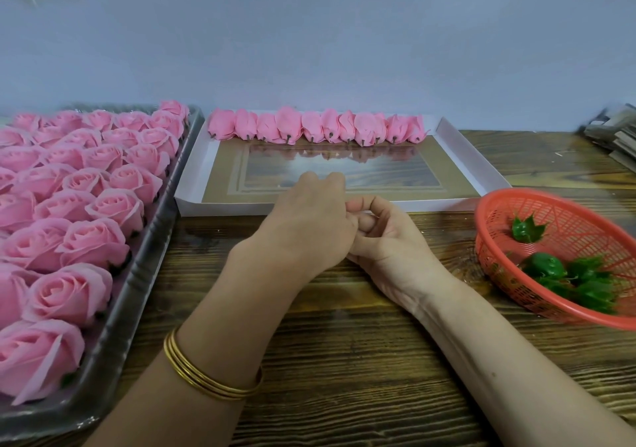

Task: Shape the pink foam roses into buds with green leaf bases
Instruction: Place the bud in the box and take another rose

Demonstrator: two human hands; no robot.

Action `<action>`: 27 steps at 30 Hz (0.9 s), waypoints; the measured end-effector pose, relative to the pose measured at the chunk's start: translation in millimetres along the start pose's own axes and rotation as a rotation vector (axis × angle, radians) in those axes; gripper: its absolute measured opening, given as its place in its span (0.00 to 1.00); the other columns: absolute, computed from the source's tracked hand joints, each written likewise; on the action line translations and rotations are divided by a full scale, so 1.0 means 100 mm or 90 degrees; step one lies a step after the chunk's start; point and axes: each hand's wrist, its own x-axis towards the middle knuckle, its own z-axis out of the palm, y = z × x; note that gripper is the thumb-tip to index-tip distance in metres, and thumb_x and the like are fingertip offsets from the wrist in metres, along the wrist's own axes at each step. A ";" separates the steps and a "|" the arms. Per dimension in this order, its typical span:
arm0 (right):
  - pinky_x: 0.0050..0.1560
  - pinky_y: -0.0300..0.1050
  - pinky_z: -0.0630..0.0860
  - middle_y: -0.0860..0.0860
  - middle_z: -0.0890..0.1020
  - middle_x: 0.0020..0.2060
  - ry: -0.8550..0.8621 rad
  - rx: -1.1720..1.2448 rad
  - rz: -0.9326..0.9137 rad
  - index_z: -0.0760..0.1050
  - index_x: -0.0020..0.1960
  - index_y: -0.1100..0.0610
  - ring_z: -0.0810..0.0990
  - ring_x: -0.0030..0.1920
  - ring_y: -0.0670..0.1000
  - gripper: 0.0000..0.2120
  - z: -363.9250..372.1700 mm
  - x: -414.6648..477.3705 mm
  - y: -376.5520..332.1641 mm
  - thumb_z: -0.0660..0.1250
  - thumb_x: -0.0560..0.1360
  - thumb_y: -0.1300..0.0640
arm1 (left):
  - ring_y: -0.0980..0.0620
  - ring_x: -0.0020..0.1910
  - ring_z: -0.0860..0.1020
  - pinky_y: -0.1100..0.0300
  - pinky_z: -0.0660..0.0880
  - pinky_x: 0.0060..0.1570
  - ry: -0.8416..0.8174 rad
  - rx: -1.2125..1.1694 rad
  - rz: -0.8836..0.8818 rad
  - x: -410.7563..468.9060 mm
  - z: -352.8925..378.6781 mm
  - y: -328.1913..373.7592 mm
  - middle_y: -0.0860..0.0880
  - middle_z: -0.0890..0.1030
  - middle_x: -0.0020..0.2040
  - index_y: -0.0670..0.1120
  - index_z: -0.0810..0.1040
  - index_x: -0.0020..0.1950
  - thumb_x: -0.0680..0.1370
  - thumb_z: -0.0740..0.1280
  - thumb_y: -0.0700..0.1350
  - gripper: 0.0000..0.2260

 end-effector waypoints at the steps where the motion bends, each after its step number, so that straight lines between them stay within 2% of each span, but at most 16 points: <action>1: 0.35 0.39 0.80 0.51 0.82 0.30 0.002 -0.002 0.002 0.70 0.48 0.62 0.81 0.31 0.47 0.17 0.00 0.00 0.01 0.66 0.65 0.78 | 0.49 0.47 0.67 0.57 0.63 0.46 -0.001 0.003 0.000 0.00 0.00 0.00 0.49 0.67 0.49 0.50 0.65 0.48 0.78 0.63 0.47 0.06; 6: 0.33 0.41 0.80 0.54 0.82 0.32 0.017 -0.004 0.015 0.70 0.50 0.62 0.81 0.32 0.49 0.18 0.01 0.00 0.03 0.66 0.67 0.79 | 0.50 0.47 0.66 0.57 0.62 0.46 -0.007 0.017 0.006 -0.02 -0.01 0.00 0.50 0.65 0.47 0.50 0.65 0.48 0.79 0.62 0.46 0.05; 11: 0.30 0.38 0.78 0.48 0.81 0.29 0.017 -0.021 0.016 0.69 0.49 0.62 0.81 0.29 0.45 0.18 0.01 0.01 0.04 0.64 0.69 0.82 | 0.49 0.47 0.67 0.56 0.62 0.46 -0.016 0.037 0.012 -0.02 -0.04 0.01 0.50 0.66 0.45 0.50 0.66 0.46 0.79 0.62 0.46 0.05; 16: 0.32 0.38 0.79 0.48 0.81 0.29 0.008 -0.031 0.015 0.70 0.48 0.61 0.82 0.30 0.46 0.19 0.01 0.00 0.05 0.66 0.67 0.81 | 0.49 0.46 0.68 0.57 0.62 0.42 -0.033 0.047 -0.001 -0.03 -0.06 0.02 0.53 0.66 0.39 0.52 0.63 0.38 0.79 0.62 0.46 0.12; 19: 0.32 0.40 0.80 0.48 0.81 0.29 0.009 -0.030 0.018 0.70 0.49 0.61 0.82 0.30 0.46 0.20 0.02 0.00 0.06 0.66 0.67 0.81 | 0.49 0.46 0.70 0.58 0.61 0.40 -0.044 0.045 -0.019 -0.03 -0.07 0.00 0.52 0.71 0.42 0.52 0.64 0.37 0.79 0.63 0.47 0.12; 23: 0.32 0.40 0.80 0.46 0.81 0.29 0.013 -0.011 0.021 0.68 0.51 0.62 0.82 0.30 0.46 0.20 0.04 -0.01 0.05 0.65 0.67 0.81 | 0.49 0.46 0.71 0.57 0.63 0.43 -0.051 0.047 -0.020 -0.02 -0.08 -0.03 0.50 0.75 0.45 0.52 0.64 0.37 0.79 0.64 0.51 0.13; 27: 0.32 0.40 0.80 0.51 0.80 0.35 0.019 0.015 0.029 0.68 0.55 0.63 0.83 0.31 0.48 0.21 0.07 -0.02 0.03 0.67 0.67 0.78 | 0.49 0.47 0.71 0.57 0.64 0.43 -0.059 0.045 -0.017 0.00 -0.09 -0.04 0.50 0.76 0.45 0.51 0.67 0.38 0.79 0.64 0.50 0.11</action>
